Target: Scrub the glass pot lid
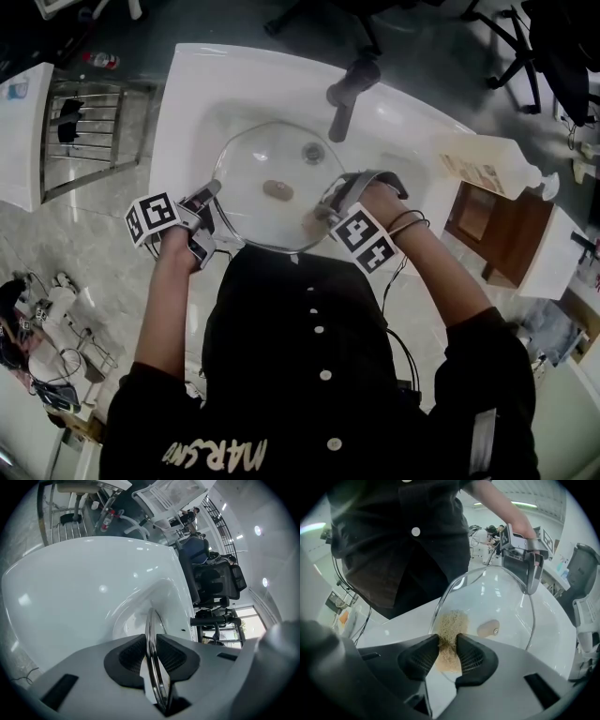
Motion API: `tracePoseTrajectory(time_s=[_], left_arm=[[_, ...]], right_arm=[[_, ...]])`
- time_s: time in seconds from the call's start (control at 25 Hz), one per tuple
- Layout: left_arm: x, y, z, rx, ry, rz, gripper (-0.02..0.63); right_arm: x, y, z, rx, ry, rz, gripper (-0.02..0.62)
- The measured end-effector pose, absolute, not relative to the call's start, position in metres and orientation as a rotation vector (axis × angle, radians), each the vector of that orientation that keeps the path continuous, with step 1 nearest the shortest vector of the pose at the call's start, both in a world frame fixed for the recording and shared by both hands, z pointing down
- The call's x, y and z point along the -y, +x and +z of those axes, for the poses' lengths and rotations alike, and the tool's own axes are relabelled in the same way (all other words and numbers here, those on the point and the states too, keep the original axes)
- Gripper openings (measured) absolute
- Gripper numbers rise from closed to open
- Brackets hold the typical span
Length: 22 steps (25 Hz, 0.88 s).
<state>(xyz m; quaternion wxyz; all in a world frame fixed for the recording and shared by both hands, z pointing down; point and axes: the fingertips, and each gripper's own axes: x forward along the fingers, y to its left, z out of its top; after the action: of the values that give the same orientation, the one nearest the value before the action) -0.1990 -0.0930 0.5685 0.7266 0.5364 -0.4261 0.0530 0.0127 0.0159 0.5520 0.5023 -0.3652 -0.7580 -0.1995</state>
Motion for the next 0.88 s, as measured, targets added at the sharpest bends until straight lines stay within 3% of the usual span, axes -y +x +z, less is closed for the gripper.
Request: tracePoseTrajectory(time_s=[0.28,0.6,0.88], left_arm=[[0.093,-0.199,0.567,0.938,1.186,0.114,0.091],[0.093,-0.199,0.567,0.938,1.186,0.115,0.091],[0.094,-0.198,0.567,0.93,1.188,0.113,0.091]], right_arm=[[-0.013,0.014,0.548,1.822,-0.887,-0.476,0.133],[0.025,-0.093,0.527,2.146,-0.456,-0.622,0.135],[0.021,-0.144,0.529,2.187,-0.426,-0.71,0.137]])
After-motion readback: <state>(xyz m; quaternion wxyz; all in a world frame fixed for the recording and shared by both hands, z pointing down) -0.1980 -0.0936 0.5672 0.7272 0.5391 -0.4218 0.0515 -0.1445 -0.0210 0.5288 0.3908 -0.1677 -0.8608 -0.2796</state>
